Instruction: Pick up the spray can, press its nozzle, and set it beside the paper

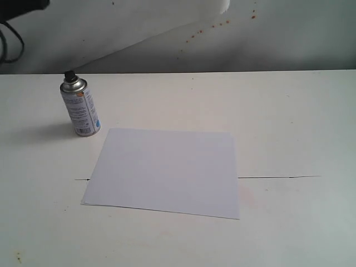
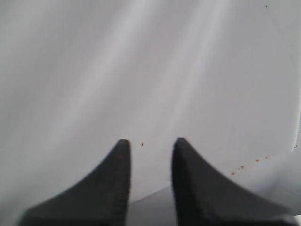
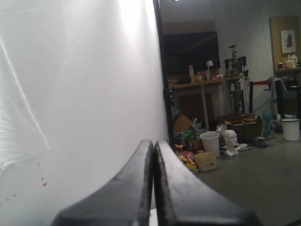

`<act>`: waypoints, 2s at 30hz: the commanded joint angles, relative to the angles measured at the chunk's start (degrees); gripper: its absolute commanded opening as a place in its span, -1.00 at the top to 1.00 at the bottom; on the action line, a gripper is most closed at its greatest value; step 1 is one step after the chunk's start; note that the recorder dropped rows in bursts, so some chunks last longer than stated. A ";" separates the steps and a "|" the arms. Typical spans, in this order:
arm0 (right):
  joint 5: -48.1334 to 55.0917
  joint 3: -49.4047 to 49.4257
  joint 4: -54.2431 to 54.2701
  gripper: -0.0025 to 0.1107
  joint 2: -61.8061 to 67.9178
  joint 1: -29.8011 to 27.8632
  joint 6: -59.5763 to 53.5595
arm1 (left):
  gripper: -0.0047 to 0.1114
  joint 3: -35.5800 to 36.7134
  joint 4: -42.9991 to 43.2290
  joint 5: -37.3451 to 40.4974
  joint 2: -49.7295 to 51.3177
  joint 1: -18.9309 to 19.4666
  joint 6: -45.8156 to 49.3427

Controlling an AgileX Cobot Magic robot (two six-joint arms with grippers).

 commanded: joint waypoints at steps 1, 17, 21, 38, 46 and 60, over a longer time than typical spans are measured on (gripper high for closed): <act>-0.20 0.00 0.15 0.96 -0.15 -0.43 0.07 | 0.89 -0.09 0.15 12.98 -9.61 -0.04 -1.11; -0.20 0.00 0.15 0.96 -0.15 -0.43 0.07 | 0.89 1.79 -0.18 39.84 -32.82 -0.04 -0.86; -0.20 0.00 0.15 0.96 -0.15 -0.43 0.07 | 0.89 1.79 -0.18 39.84 -35.80 -0.04 -0.38; -0.20 0.00 0.15 0.96 -0.15 -0.43 -0.04 | 0.89 4.39 8.98 45.83 -42.01 -0.04 -1.11; -0.20 0.00 0.15 0.96 -0.15 -0.43 0.08 | 0.89 23.95 -1.20 45.50 -62.65 8.28 -0.24; -0.20 0.00 0.15 0.96 -0.15 -0.43 -0.04 | 0.89 50.79 -13.72 37.82 -80.85 9.04 0.05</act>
